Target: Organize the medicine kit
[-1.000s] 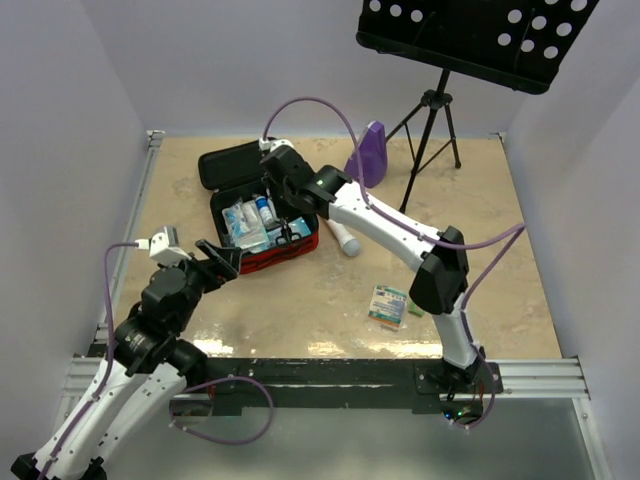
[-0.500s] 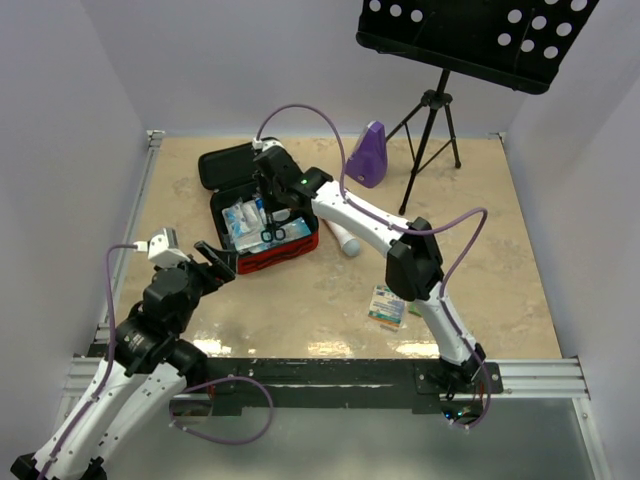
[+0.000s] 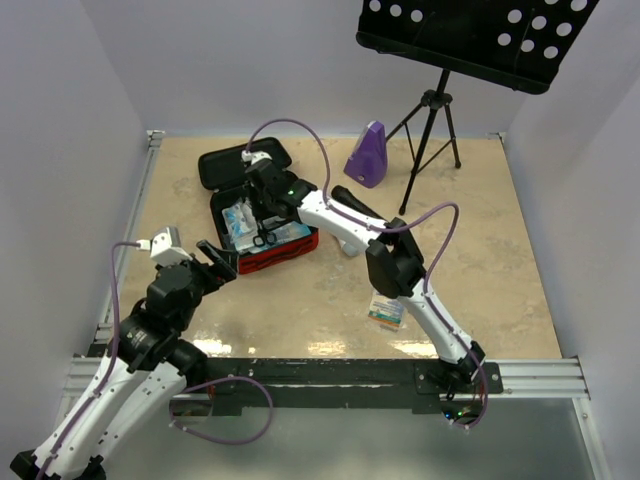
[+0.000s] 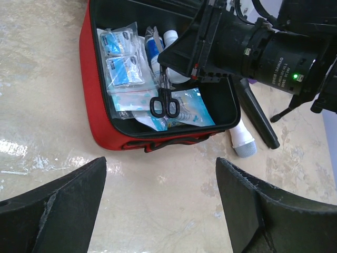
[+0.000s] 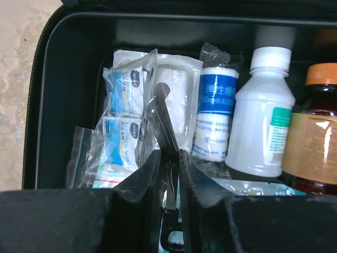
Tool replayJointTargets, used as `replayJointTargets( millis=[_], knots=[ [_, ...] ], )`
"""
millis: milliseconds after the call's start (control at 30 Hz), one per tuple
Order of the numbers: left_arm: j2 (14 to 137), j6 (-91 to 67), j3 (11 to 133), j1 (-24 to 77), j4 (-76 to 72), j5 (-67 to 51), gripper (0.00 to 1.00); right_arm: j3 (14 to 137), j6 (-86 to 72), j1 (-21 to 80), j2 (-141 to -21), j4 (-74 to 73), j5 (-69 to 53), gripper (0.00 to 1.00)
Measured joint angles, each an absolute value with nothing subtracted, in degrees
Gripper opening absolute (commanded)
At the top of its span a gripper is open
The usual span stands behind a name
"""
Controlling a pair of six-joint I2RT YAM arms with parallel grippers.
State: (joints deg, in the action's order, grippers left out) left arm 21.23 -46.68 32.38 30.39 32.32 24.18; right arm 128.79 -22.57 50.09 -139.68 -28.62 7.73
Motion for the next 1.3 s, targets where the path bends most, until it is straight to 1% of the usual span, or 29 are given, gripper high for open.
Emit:
replayJointTargets(
  millis=[100,200,267,300,400,533,667,733,833,933,1100,1167,1200,1300],
  knots=[
    [21.67,-46.41,32.38,30.39,32.32,24.29,0.89,130.17,-22.37,50.33,-141.18,-28.51,6.76,0.33],
    [22.04,-46.22,32.38,30.39,32.29,24.32,0.89,130.76,-22.28,50.63,-141.75,-28.14,5.76,0.48],
    [22.15,-45.95,32.38,30.39,32.29,24.36,0.89,130.65,-22.50,50.70,-141.43,-27.24,4.93,0.55],
    [22.17,-45.89,32.38,30.39,32.29,24.36,0.89,130.10,-22.63,50.74,-140.99,-26.52,4.73,0.57],
    [22.17,-45.87,32.38,30.39,32.29,24.34,0.89,124.44,-23.79,50.74,-135.66,-24.23,3.88,0.57],
    [22.17,-45.87,32.38,30.39,32.29,24.29,0.89,119.26,-24.29,50.72,-127.63,-21.06,4.23,0.52],
    [22.17,-45.89,32.38,30.39,32.25,24.03,0.89,108.86,-24.45,51.03,-118.08,-16.23,7.40,0.51],
    [22.33,-45.91,32.38,30.39,32.25,23.49,0.89,98.15,-24.95,51.13,-111.90,-12.64,10.46,0.52],
    [23.16,-45.95,32.34,30.39,32.14,22.04,0.90,82.59,-26.33,51.33,-102.76,-11.92,14.83,0.54],
    [24.27,-46.11,31.59,30.39,30.79,20.69,0.90,72.77,-27.79,51.37,-94.74,-13.08,18.72,0.54],
    [26.48,-46.87,28.99,30.39,27.99,18.52,0.92,62.65,-30.24,51.35,-80.77,-12.27,23.35,0.54],
    [27.46,-46.92,28.71,30.39,27.86,18.44,0.94,59.51,-31.33,51.37,-76.88,-11.49,24.16,0.53],
    [27.92,-46.87,28.67,30.39,27.66,18.46,0.98,57.32,-32.08,51.37,-74.91,-10.87,24.49,0.53],
    [29.12,-46.98,28.47,30.39,27.57,19.20,0.98,52.95,-33.01,51.37,-72.66,-9.76,24.23,0.53]
  ],
)
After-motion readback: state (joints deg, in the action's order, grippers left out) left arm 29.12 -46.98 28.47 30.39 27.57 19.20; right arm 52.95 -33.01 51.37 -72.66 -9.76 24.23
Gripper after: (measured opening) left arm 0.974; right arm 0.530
